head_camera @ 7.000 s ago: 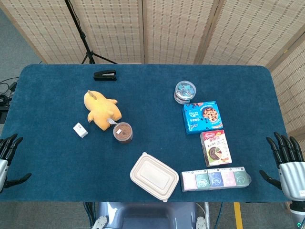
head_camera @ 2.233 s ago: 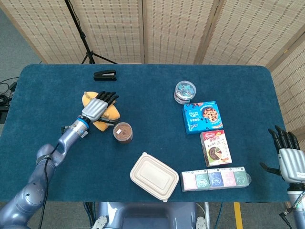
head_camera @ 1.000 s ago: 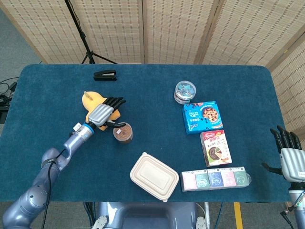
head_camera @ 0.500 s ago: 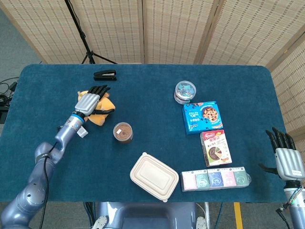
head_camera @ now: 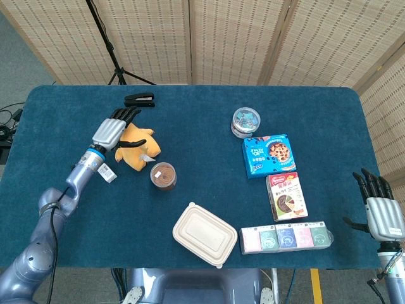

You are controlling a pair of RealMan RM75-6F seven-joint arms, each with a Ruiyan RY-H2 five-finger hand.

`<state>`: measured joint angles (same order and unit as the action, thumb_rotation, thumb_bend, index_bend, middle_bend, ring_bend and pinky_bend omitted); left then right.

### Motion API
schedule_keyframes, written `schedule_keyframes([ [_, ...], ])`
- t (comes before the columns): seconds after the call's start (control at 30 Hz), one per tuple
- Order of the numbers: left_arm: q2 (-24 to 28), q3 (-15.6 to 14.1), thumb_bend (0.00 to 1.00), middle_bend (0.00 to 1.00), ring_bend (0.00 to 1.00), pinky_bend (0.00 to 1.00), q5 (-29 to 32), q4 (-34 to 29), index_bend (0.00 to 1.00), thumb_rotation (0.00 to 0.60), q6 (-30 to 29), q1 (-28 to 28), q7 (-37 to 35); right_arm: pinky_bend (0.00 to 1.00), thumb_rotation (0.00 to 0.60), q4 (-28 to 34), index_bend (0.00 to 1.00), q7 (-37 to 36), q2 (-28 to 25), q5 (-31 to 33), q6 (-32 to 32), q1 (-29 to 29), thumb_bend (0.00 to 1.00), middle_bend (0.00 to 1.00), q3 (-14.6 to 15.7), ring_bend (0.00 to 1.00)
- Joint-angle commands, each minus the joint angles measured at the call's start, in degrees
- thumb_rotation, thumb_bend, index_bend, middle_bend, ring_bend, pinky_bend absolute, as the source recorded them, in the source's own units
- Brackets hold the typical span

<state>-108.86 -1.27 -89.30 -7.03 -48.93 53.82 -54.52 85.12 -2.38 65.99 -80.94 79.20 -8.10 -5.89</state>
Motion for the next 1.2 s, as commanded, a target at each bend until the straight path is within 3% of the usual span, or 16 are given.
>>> schedule_keyframes([
  [0.03, 3.56, -0.31, 0.00, 0.00, 0.00, 0.00, -0.57, -2.39, 0.00, 0.046, -5.51, -1.55, -1.16, 0.00, 0.600, 0.33, 0.00, 0.19, -0.29, -0.84, 1.01, 0.17, 0.00, 0.00, -0.01, 0.00],
  [0.17, 9.65, -0.90, 0.00, 0.00, 0.00, 0.00, -1.04, -8.28, 0.00, 0.142, -11.16, -5.22, 3.34, 0.00, 0.600, 0.79, 0.00, 1.47, -0.49, -3.24, 4.23, 0.71, 0.00, 0.00, -0.01, 0.00],
  [0.27, 16.15, -0.79, 0.00, 0.00, 0.00, 0.00, -0.42, -17.78, 0.00, 0.285, -14.65, -8.85, 8.71, 0.00, 0.600, 0.10, 0.00, 3.56, 0.09, -5.08, 7.38, 1.19, 0.00, 0.00, -0.27, 0.00],
  [0.33, 22.84, -0.41, 0.00, 0.00, 0.00, 0.00, 0.87, -29.15, 0.00, 0.372, -16.78, -12.01, 14.78, 0.00, 0.600, -0.52, 0.00, 4.40, 0.69, -6.40, 9.15, 1.44, 0.00, 0.00, -0.26, 0.00],
  [0.43, 33.87, 0.10, 0.00, 0.00, 0.00, 0.00, 4.42, -50.15, 0.00, 0.423, -20.00, -17.74, 25.70, 0.00, 0.600, -0.33, 0.00, 3.08, 0.54, -7.96, 9.96, 1.56, 0.00, 0.00, 0.24, 0.00],
  [0.5, 38.90, -0.17, 0.00, 0.00, 0.00, 0.00, 6.63, -60.38, 0.00, 0.453, -22.30, -21.45, 31.25, 0.00, 0.600, -0.12, 0.00, 2.49, 0.13, -9.21, 10.61, 1.68, 0.00, 0.00, 0.66, 0.00],
  [0.57, 41.67, -0.67, 0.00, 0.00, 0.00, 0.00, 8.15, -66.42, 0.00, 0.483, -24.42, -24.61, 33.95, 0.00, 0.600, 0.14, 0.00, 2.32, -0.16, -10.19, 11.34, 1.88, 0.00, 0.00, 0.98, 0.00],
  [0.77, 45.05, -3.16, 0.00, 0.00, 0.00, 0.00, 10.00, -75.43, 0.00, 0.595, -30.98, -33.64, 36.92, 0.00, 0.600, 1.14, 0.00, 2.78, -0.93, -12.33, 13.63, 2.57, 0.00, 0.00, 1.40, 0.00],
  [1.0, 43.58, -4.12, 0.00, 0.00, 0.00, 0.00, 6.96, -76.72, 0.00, 0.600, -40.31, -41.14, 43.34, 0.00, 0.600, 2.64, 0.00, 5.51, -1.71, -12.22, 14.04, 3.44, 0.00, 0.00, 1.80, 0.00],
  [1.2, 44.43, -3.83, 0.00, 0.00, 0.00, 0.00, 5.45, -78.45, 0.00, 0.600, -42.24, -43.61, 46.02, 0.00, 0.600, 6.18, 0.00, 9.02, -3.05, -10.53, 12.54, 4.30, 0.00, 0.00, 2.49, 0.00],
])
